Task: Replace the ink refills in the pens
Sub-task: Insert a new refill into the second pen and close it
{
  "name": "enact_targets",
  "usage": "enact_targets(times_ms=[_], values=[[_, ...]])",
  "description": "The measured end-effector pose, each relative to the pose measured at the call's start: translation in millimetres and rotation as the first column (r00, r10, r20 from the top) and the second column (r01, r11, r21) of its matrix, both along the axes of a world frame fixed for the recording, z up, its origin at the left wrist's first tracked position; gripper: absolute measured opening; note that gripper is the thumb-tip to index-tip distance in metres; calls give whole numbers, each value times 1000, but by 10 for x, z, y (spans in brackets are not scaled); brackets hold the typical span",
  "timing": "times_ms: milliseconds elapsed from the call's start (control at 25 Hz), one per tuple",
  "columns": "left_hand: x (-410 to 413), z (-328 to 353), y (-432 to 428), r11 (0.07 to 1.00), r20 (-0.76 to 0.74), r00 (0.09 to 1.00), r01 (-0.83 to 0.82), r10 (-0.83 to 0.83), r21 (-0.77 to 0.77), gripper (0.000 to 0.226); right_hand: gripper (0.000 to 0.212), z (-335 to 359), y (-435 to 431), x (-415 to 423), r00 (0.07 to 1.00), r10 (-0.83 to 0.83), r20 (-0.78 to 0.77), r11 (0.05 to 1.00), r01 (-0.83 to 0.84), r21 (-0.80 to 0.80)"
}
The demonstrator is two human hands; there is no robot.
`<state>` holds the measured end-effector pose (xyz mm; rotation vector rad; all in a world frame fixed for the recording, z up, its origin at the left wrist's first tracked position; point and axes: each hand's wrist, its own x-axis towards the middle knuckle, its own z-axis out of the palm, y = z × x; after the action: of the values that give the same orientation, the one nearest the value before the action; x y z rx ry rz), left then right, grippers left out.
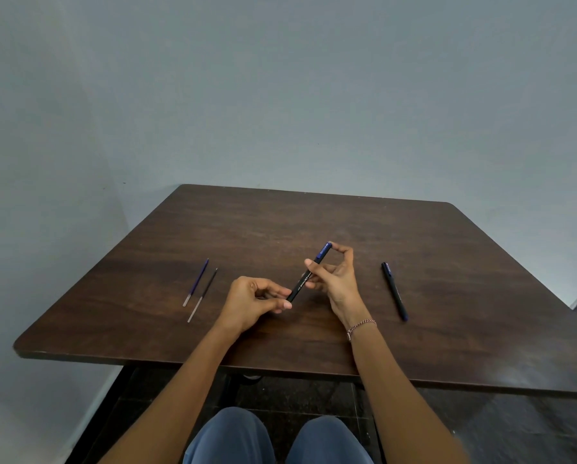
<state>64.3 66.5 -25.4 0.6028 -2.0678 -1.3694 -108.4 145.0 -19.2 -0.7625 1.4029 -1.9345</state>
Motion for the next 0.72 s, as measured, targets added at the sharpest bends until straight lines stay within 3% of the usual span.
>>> enact_targets(times_ms=[320, 440, 520, 720], values=[[0, 27, 3, 999, 1, 999, -42, 42, 11, 24, 54, -29, -49, 25, 999, -38, -21, 999, 38, 24], [-5, 28, 5, 999, 39, 999, -34, 34, -4, 24, 34, -39, -78, 39, 994, -100, -34, 994, 101, 44], [-13, 26, 1, 999, 61, 998, -29, 30, -18, 25, 21, -47, -102, 51, 986, -146, -80, 986, 152, 71], [-28, 21, -23, 998, 132, 990, -35, 43, -57, 27, 32, -60, -132, 98, 938, -216, -270, 959, 256, 123]])
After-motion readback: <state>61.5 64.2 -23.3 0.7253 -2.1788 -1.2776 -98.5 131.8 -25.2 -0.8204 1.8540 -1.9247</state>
